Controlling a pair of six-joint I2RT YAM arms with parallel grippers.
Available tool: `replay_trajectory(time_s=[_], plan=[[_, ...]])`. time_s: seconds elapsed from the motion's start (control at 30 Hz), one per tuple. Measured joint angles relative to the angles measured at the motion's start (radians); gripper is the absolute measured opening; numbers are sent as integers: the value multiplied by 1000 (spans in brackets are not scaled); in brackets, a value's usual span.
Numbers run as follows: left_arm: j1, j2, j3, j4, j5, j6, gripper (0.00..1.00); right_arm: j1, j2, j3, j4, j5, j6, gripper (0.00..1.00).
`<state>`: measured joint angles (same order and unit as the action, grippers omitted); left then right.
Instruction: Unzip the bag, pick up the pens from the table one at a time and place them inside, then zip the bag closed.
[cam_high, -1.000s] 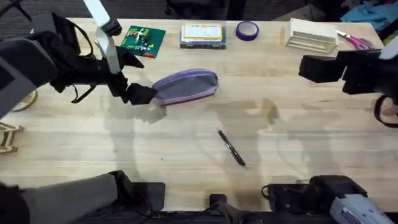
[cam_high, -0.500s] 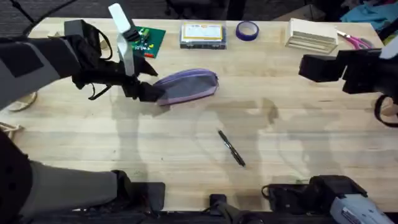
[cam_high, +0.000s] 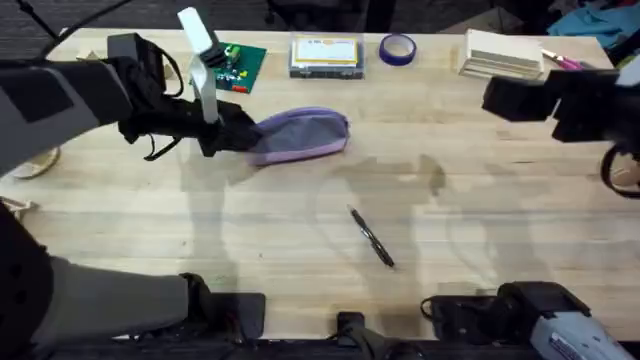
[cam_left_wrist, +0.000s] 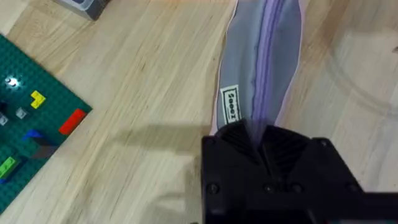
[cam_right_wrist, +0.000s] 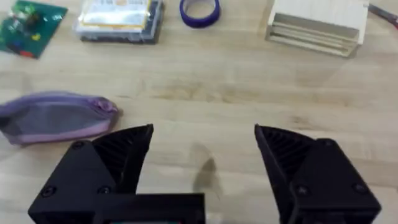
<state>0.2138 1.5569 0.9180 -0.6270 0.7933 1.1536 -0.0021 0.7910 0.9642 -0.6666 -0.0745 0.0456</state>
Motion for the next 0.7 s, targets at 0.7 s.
replay_trajectory(time_s=[0.7], plan=[[0,0,0,0,0,0,42,0,390,2,196,-321,-279,998]])
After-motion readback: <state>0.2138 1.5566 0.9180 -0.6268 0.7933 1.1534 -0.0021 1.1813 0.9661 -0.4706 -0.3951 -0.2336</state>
